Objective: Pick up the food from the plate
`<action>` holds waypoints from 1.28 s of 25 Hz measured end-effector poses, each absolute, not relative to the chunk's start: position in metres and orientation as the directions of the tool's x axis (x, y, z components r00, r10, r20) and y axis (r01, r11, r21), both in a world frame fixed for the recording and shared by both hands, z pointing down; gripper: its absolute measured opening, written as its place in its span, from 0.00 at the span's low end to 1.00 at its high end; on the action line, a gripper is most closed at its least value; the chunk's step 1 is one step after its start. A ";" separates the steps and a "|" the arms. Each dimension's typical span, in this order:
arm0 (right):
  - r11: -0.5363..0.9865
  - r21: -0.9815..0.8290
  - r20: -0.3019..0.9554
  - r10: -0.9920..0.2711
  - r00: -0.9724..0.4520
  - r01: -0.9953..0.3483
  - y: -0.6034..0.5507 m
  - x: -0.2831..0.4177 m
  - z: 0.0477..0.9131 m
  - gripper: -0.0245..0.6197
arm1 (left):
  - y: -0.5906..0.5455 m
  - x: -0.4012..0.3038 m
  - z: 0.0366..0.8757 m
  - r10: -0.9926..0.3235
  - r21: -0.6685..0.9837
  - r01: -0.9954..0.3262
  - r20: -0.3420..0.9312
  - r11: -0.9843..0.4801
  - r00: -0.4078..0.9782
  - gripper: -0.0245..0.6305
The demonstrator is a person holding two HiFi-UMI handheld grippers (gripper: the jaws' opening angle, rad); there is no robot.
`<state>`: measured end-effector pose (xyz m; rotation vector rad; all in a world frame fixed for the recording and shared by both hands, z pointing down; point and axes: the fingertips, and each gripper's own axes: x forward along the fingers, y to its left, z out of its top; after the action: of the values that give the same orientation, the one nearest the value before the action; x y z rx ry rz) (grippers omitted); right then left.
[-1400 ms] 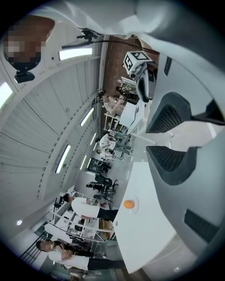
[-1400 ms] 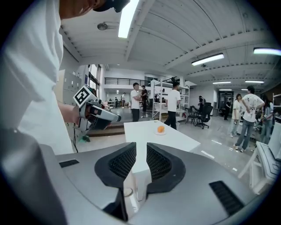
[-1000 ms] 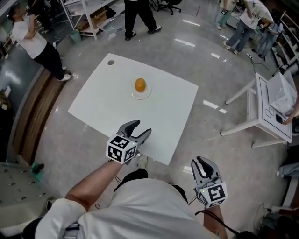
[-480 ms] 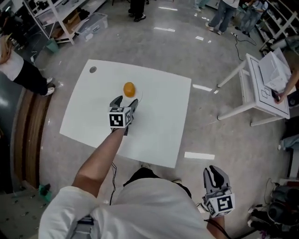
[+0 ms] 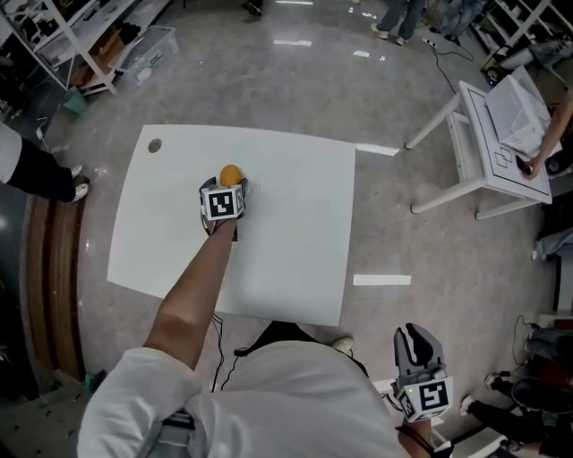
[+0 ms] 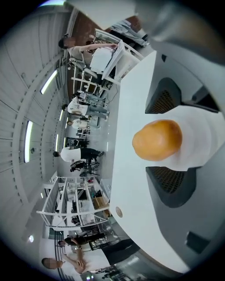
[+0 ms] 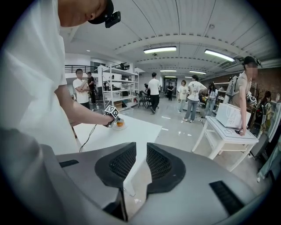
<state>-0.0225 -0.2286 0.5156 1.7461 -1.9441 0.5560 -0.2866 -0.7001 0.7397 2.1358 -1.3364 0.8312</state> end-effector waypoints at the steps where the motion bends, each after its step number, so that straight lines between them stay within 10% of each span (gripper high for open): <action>1: 0.107 0.008 0.592 -0.802 -0.082 -0.994 -0.232 -0.026 0.515 0.17 | -0.705 -0.289 0.743 -0.610 0.081 -0.912 0.719 -0.403 0.333 0.60; 32: 0.225 -0.021 0.547 -0.813 -0.199 -0.974 -0.224 -0.031 0.517 0.16 | -0.627 -0.285 0.649 -0.625 0.093 -0.846 0.633 -0.525 0.457 0.59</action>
<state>-0.0306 -0.2238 0.5169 1.6464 -2.0825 0.5138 -0.2853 -0.6265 0.6494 2.3152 -1.2381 0.7625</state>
